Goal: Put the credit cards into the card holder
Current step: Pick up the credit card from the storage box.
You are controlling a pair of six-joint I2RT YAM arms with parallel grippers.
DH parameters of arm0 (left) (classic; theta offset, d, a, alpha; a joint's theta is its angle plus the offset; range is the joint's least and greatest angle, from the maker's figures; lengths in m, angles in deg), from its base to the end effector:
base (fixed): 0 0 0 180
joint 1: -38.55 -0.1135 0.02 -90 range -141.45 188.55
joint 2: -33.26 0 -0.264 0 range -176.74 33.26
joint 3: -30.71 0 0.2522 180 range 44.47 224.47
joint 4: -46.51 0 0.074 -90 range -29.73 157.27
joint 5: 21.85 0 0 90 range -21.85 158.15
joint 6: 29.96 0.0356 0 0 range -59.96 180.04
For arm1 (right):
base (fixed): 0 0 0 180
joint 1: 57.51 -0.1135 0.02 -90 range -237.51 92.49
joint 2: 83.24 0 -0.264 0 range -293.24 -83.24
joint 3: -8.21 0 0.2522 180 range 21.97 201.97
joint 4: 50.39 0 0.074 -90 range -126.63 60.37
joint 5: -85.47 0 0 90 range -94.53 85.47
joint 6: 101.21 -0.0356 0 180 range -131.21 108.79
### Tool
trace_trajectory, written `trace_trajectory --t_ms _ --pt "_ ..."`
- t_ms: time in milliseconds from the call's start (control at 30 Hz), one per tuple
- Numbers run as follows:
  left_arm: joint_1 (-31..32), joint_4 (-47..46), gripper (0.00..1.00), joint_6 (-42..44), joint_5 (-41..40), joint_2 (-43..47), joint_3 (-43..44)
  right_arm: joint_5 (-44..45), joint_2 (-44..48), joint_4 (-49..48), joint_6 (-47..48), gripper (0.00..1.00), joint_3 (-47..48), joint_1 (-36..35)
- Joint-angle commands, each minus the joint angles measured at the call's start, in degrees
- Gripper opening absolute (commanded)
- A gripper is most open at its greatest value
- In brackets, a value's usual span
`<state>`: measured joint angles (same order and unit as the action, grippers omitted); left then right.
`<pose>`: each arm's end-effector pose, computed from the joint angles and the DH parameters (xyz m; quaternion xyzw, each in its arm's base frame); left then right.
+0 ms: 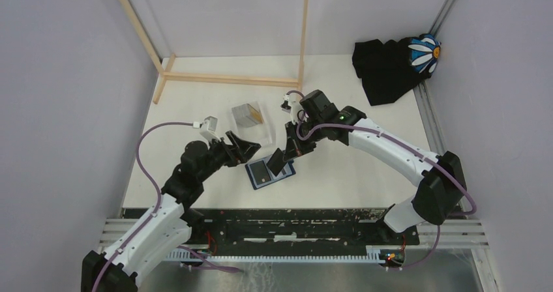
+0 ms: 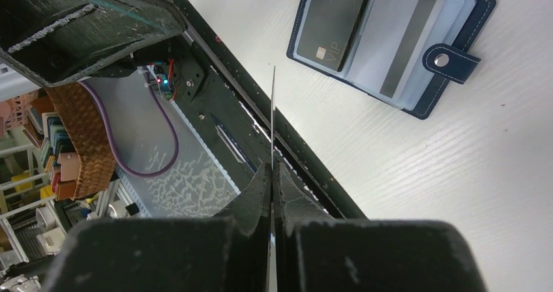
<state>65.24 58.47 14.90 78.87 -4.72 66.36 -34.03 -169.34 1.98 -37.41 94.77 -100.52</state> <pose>0.1485 -0.0821 0.2388 -0.0694 0.7851 -0.4181 0.4516 0.2213 0.2304 0.2963 -0.2158 0.8922 0.3773 0.1231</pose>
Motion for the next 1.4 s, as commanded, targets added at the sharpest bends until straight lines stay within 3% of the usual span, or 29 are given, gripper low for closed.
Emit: trace_trajectory --t_ms 0,300,633,1367 --pt "0.0 -2.2 0.88 -0.3 0.9 0.1 -0.5 -0.3 -0.5 1.9 1.2 0.01 3.4 0.4" --pt "0.0 -6.2 0.89 -0.3 1.3 1.1 -3.1 -1.6 -1.3 4.5 1.3 0.01 4.7 0.9" --pt "0.0 -10.2 0.89 0.1 7.1 0.4 -3.9 -3.4 1.5 2.0 -0.1 0.01 2.1 1.1" --pt "0.4 -14.0 0.83 1.5 19.1 -9.9 1.3 -19.9 -4.1 -10.7 -6.3 0.01 -1.5 6.7"
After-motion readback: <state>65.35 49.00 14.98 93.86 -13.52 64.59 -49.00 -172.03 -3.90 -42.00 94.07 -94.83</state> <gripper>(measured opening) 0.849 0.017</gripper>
